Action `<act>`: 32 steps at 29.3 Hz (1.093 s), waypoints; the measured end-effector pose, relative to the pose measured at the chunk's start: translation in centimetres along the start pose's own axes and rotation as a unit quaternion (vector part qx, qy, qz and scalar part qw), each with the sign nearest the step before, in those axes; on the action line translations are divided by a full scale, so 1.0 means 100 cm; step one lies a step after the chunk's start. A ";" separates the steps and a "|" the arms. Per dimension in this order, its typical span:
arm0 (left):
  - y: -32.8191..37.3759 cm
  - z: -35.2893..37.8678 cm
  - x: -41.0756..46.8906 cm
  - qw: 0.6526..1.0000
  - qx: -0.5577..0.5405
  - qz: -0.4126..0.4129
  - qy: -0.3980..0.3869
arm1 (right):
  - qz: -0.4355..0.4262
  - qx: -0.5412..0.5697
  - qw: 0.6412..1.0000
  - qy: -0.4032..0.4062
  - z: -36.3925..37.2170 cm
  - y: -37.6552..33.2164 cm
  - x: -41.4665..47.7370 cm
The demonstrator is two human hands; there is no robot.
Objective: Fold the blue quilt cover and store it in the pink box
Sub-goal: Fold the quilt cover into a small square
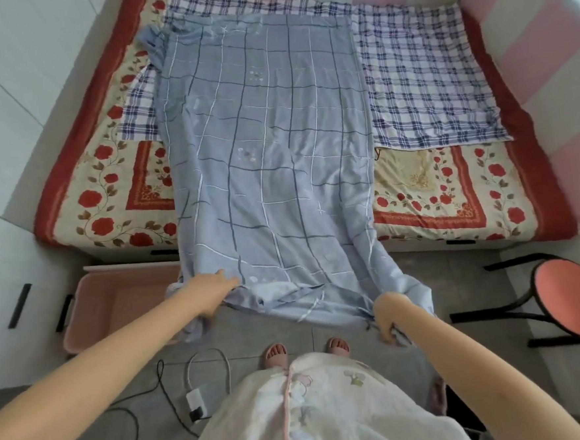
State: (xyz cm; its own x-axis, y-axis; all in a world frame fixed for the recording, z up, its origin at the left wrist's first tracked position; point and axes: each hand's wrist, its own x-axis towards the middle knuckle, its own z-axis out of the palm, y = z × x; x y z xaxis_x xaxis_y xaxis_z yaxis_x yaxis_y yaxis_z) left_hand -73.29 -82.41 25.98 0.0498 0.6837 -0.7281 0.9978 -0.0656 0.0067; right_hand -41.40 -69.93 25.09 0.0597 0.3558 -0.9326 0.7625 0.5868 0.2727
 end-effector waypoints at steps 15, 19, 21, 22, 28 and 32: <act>-0.055 -0.075 0.017 0.972 0.019 -0.045 0.228 | -0.178 0.779 0.579 0.162 -0.102 0.050 -0.045; -0.063 -0.050 0.017 0.991 -0.061 -0.064 0.101 | -0.157 0.350 0.908 -0.165 -0.088 0.053 -0.039; -0.054 -0.035 0.018 0.985 -0.086 -0.080 0.126 | -0.015 0.064 0.997 -0.033 -0.076 0.048 -0.017; -0.049 -0.027 0.021 0.981 -0.096 -0.091 0.142 | 0.026 -0.016 0.999 0.011 -0.070 0.041 -0.004; -0.022 -0.003 0.049 0.988 -0.086 -0.118 0.052 | 0.133 -0.029 0.990 0.042 -0.036 0.029 0.022; -0.012 0.001 0.068 0.992 0.009 -0.103 -0.066 | 0.061 -0.082 0.995 -0.016 -0.047 0.028 0.023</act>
State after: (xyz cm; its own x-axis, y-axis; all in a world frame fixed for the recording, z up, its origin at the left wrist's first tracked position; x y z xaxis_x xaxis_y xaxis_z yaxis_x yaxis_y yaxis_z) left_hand -74.15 -77.74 20.99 -0.1632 0.5827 -0.7962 0.9851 0.0524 -0.1636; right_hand -42.18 -64.03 24.80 0.1687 0.4100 -0.8964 0.6332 0.6518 0.4173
